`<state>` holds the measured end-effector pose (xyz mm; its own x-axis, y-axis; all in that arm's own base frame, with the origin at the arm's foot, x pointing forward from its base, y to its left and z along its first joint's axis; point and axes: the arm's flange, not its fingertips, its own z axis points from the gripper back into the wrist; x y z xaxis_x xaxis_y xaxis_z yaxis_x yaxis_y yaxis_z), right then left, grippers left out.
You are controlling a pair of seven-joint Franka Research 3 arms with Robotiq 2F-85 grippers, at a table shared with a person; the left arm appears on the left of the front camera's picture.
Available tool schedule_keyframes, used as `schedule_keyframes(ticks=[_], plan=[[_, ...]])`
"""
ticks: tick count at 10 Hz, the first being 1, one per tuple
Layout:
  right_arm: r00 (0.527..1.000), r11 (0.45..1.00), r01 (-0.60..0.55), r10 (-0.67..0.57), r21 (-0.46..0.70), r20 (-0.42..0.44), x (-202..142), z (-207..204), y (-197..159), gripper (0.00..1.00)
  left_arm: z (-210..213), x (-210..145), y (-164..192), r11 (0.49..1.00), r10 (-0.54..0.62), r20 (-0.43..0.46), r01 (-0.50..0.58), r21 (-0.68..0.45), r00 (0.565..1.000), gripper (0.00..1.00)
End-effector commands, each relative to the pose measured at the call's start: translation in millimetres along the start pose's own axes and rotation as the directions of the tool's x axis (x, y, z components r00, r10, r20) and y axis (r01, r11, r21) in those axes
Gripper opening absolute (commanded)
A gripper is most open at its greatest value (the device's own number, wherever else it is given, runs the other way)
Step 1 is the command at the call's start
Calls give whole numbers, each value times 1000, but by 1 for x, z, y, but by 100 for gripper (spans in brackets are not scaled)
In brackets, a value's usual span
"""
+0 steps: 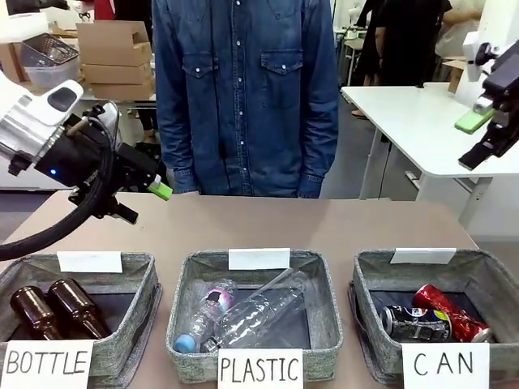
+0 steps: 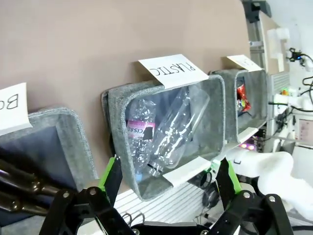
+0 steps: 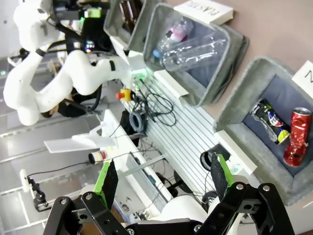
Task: Sort the can waste into the basket.
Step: Pick up the can waste from the table and place it in the right Fabric basket.
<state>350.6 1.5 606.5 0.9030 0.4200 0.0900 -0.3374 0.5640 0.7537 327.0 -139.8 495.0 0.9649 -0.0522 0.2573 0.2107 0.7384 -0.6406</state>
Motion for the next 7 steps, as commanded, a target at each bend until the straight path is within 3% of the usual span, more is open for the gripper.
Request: schedule_keyframes(ticks=[1,7], plan=[[1000,1000,6,-6,-6,18,-6,11,-1,100,22,-7,-10,999,-27,31,26,27,999,100],[1000,1000,6,-6,-6,18,-6,11,-1,100,22,-7,-10,999,-27,31,26,27,999,100]])
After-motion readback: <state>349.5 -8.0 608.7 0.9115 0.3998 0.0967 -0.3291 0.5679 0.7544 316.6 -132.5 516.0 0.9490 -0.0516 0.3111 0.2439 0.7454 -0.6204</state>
